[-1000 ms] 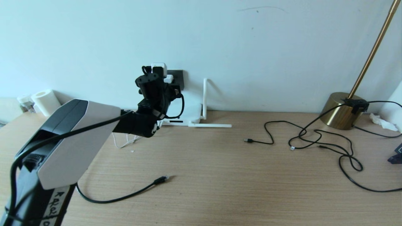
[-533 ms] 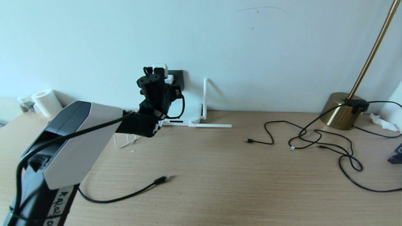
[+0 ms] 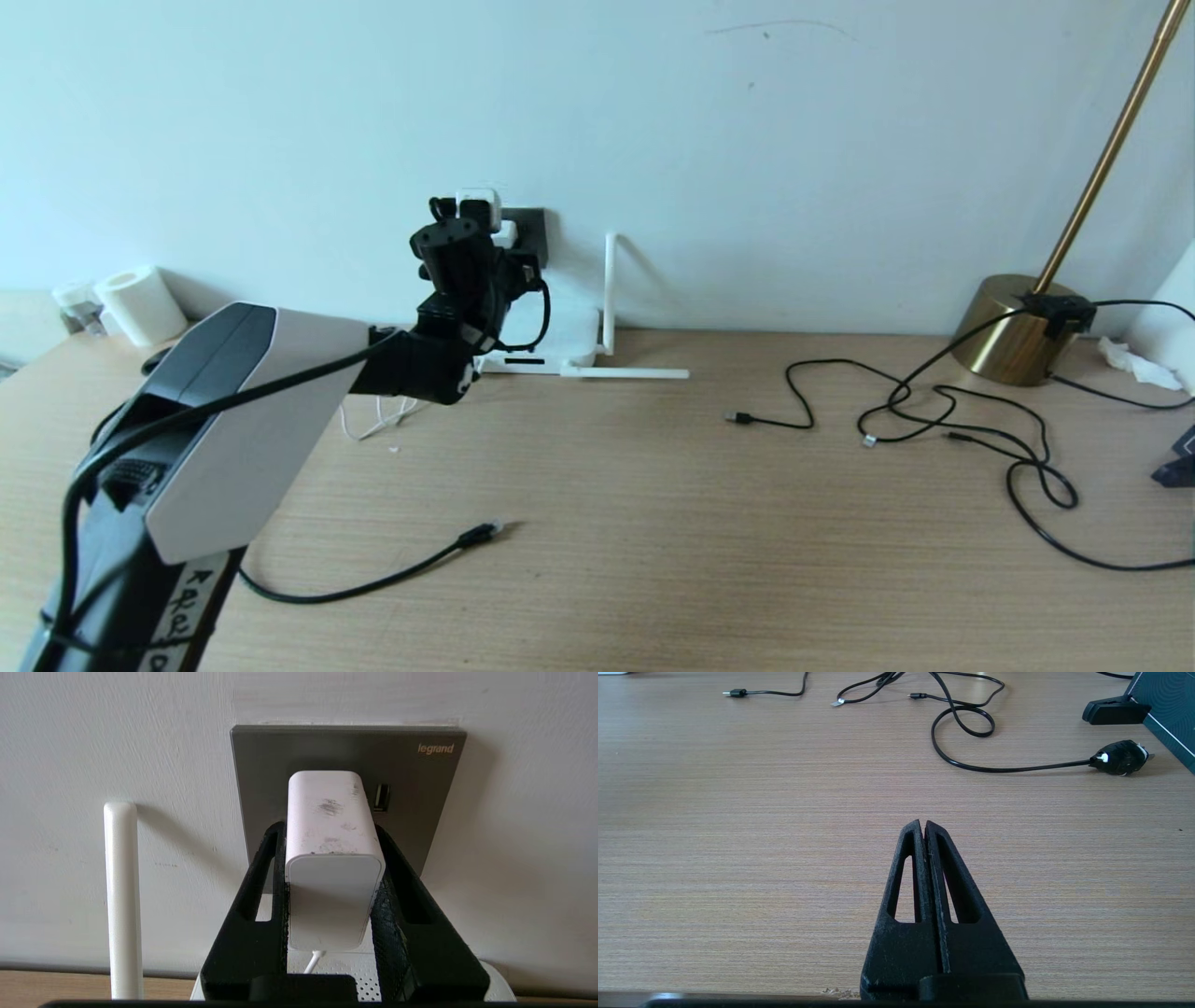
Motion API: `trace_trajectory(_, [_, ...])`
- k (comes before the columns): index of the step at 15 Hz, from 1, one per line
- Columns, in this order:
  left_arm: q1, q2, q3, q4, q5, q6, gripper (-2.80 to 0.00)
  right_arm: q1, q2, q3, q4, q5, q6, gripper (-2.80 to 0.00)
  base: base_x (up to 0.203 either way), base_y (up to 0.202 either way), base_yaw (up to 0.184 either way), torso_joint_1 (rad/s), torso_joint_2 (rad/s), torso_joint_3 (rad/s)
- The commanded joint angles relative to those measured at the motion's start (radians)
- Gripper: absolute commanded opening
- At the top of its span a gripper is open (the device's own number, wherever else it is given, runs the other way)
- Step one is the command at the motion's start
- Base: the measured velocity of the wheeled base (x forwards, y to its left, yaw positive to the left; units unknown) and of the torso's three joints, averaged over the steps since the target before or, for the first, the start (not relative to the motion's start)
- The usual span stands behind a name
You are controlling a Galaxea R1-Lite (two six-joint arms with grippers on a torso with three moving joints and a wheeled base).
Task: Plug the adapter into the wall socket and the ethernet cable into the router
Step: Plug plug into socket
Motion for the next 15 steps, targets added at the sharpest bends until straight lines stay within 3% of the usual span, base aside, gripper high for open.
trace_trajectory(1, [-0.005,0.018,-0.028,0.003,0.005,0.000,-2.80,0.000,0.000,0.000,0.000,0.000,0.000,-2.80,0.000,0.000,0.000,0.000,0.00,0.000])
trace_trajectory(15, [-0.022,0.007,-0.042,0.027,0.007,0.000,-2.80,0.000,-0.001,0.000,0.000,0.000,0.000,-2.80,0.000,0.000,0.000,0.000,0.00,0.000])
